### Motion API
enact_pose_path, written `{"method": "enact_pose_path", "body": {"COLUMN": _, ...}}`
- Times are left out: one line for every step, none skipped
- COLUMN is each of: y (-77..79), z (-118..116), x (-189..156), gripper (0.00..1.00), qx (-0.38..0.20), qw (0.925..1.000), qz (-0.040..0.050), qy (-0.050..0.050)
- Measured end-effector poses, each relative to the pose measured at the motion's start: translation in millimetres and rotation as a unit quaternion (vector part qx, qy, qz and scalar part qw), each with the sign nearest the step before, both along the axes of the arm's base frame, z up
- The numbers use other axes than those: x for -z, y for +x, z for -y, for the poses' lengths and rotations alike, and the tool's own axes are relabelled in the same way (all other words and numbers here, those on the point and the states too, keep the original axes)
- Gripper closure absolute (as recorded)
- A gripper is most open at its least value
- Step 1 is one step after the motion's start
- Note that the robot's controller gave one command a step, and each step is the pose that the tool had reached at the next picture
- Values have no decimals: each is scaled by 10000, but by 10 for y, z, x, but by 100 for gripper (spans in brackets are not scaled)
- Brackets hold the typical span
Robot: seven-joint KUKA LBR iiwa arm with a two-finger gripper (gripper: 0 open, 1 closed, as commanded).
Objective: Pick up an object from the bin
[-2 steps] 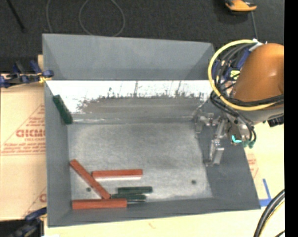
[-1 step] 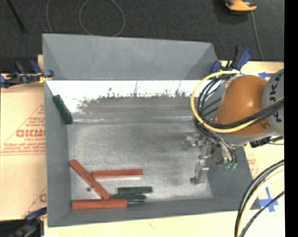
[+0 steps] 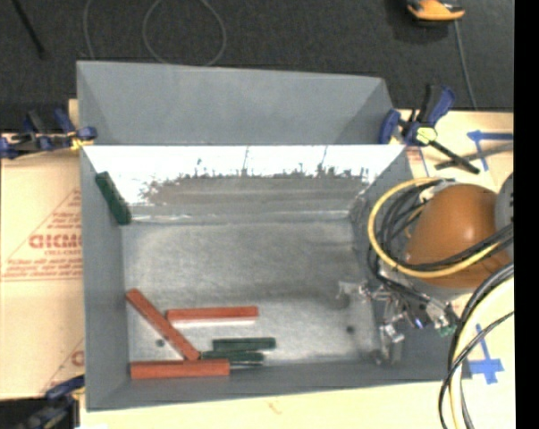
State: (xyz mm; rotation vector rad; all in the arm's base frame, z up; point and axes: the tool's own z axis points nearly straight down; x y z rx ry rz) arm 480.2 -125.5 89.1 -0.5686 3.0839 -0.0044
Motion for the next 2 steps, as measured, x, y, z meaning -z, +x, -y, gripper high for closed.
{"method": "enact_pose_path", "body": {"y": 173, "z": -1430, "x": -111, "gripper": 0, "qx": -619, "qw": 9981, "qz": -2, "qy": 31}}
{"method": "enact_pose_path", "body": {"y": 116, "z": -2307, "x": 139, "gripper": 0, "qx": -245, "qw": 9997, "qz": -19, "qy": 29}}
